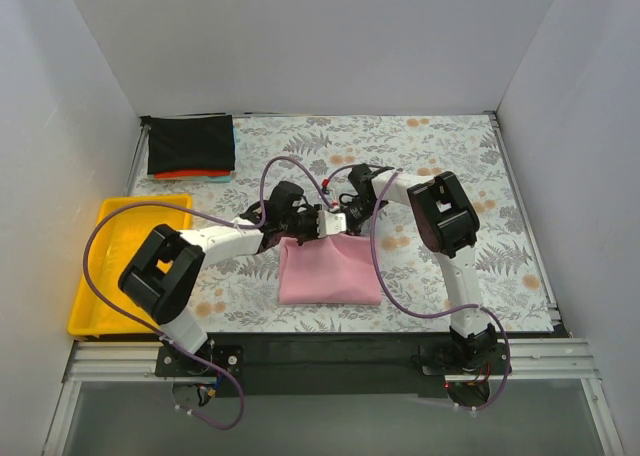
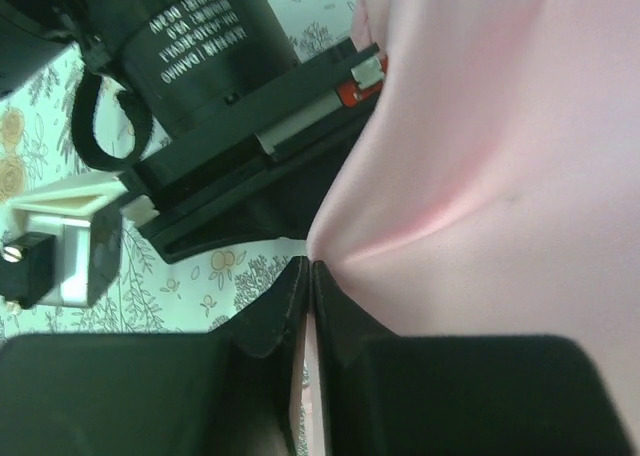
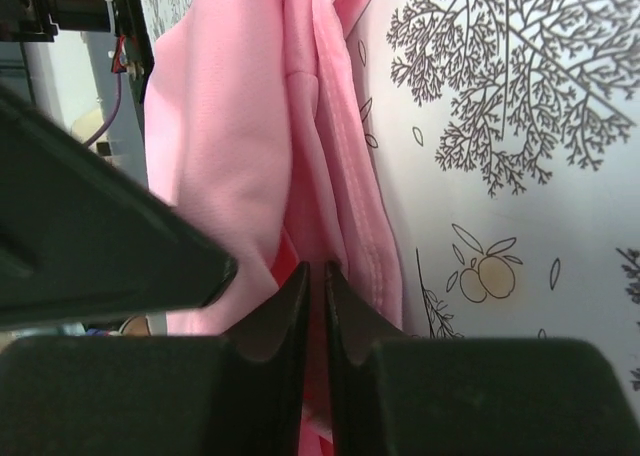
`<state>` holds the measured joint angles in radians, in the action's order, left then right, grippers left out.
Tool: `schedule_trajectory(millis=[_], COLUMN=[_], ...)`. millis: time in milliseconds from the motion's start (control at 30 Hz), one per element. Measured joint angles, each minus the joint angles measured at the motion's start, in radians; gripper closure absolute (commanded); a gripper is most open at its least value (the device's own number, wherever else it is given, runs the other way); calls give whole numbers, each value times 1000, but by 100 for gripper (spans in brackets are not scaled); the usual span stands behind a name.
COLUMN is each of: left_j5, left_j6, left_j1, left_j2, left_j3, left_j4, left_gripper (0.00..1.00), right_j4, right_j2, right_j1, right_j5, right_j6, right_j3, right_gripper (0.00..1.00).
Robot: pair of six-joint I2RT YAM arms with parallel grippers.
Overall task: Fold and stack the t-shirts
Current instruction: Fold the tshirt
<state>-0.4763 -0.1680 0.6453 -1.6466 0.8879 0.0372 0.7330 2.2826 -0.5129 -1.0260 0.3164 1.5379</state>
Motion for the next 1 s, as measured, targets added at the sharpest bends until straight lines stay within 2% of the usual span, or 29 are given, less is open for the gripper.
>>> schedule_trajectory(millis=[33,133,367,567,600,633,667,733,867,1000], left_j5=[6,24,-12,-156,-182,-201,-226,-266,-278,-264], left_j6=[-6,-4,127,233,248,260,273,296,329,341], left_j1=[0,0,-4,-48,-65,-82,-108,-169,-261,-276], left_j2=[1,11,165,339,342,339,327,286,179,95], left_j3=[-10,-31,53,103,110,115,119,131,184,243], left_j4=[11,13,-176,-366,-403,-432,-467,-538,-645,-705], left_gripper=[79,64,60,56,55,54,54,52,51,51], right_j4=[3,10,32,68,73,86,100,122,179,211], right_j2=[0,-1,-41,-122,-134,-144,-150,-161,-211,-288], right_j1=[0,-2,-6,-6,-6,-4,-3,5,48,85], right_j5=[4,18,106,232,252,270,285,310,357,414], right_j6=[0,-3,-10,16,29,37,52,81,162,234], right_j3=[5,16,40,165,196,225,254,299,294,169], right_gripper=[82,80,76,59,52,49,40,36,36,38])
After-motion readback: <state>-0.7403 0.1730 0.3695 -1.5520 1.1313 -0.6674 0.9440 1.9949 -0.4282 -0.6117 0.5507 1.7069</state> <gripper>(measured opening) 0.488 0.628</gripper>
